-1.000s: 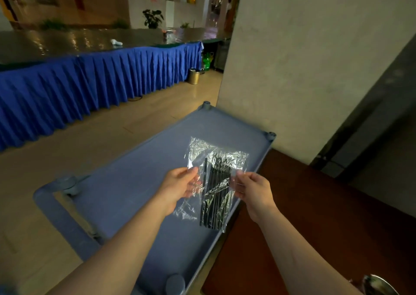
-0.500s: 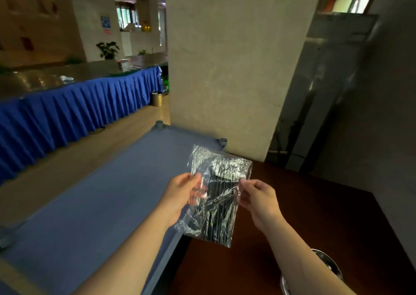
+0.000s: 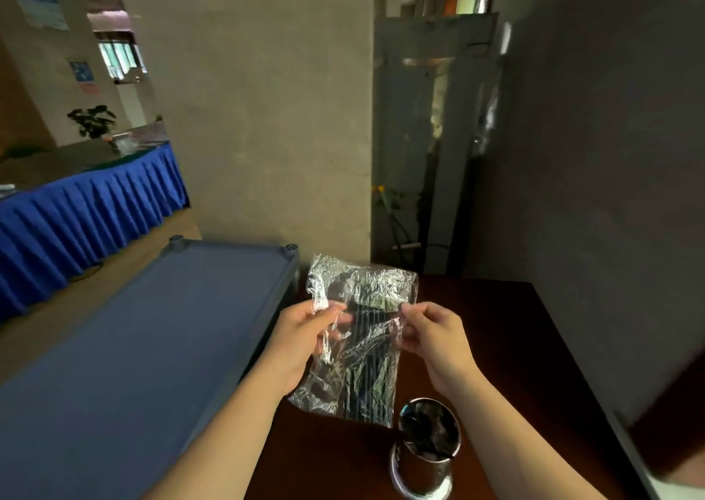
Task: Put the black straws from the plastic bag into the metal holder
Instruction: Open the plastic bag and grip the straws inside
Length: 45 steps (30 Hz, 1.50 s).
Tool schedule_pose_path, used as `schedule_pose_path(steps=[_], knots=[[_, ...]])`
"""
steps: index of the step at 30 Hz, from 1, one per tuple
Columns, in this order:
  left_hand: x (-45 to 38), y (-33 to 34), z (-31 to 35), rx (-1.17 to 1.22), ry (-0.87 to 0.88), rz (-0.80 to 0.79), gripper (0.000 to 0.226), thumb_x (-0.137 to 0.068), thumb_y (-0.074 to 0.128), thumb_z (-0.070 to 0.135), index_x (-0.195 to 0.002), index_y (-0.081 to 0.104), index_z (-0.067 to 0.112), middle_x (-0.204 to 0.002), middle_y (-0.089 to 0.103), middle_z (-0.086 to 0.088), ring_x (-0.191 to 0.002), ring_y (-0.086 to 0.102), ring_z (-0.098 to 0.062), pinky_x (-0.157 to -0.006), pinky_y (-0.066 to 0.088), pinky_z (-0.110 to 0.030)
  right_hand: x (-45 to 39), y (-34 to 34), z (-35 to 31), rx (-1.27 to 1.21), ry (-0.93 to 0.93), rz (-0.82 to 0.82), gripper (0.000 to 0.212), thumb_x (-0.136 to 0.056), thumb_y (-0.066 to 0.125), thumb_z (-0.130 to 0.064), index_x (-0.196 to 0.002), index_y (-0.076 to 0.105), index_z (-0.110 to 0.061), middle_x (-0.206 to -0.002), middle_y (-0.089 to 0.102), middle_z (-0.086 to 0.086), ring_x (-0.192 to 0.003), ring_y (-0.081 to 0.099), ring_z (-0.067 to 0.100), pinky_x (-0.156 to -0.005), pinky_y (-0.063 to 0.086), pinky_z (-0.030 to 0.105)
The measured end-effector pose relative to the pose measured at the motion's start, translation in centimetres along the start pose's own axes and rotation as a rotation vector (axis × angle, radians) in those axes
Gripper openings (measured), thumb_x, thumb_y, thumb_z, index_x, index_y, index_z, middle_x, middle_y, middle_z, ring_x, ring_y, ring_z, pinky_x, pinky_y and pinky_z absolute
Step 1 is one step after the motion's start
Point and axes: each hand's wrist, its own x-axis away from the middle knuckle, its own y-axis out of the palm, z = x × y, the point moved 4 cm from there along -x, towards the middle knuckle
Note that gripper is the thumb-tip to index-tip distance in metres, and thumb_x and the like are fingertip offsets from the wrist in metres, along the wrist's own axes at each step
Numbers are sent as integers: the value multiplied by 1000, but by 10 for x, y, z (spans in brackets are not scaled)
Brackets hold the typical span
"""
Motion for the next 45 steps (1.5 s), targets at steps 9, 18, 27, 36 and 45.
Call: schedule_pose_path(steps=[9,18,27,36,45], knots=[[-5,45,-5,54,-16,-129,15,-91,73,16,-105,75,13,-105,79,-9,-89,53,-29,-66,40,-36,24,-40,-19,114,-117,112,31,-100,60,-19,-75,70,-4,-74,70,13,-72,70,23,-69,62,35],[-1,30,13,51,14,-186,16,-89,74,11,-105,76,11,-105,80,-6,-102,66,-31,-80,41,-44,37,-25,-44,582,-251,194,25,-98,61,-29,-79,76,-23,-75,77,-1,-73,74,15,-58,59,33],[-1,13,10,9,43,-222,7,-92,70,8,-95,76,5,-101,80,-8,-88,63,-27,-55,47,-25,44,-8,-61,925,-304,242,37,-99,59,-37,-67,66,-19,-63,69,8,-42,49,9,-43,41,33],[-3,1,1,-113,35,-274,16,-92,70,10,-79,77,16,-100,80,-1,-59,59,1,-51,44,-19,41,-9,-66,319,-105,189,35,-101,55,-25,-70,64,-11,-67,69,6,-55,59,15,-49,44,27],[1,-4,-5,-62,-42,-279,4,-90,72,10,-92,74,8,-101,78,-9,-108,69,-32,-101,51,-52,26,13,-70,-415,-47,0,29,-101,54,-26,-95,70,-3,-120,73,16,-111,71,29,-77,61,34]])
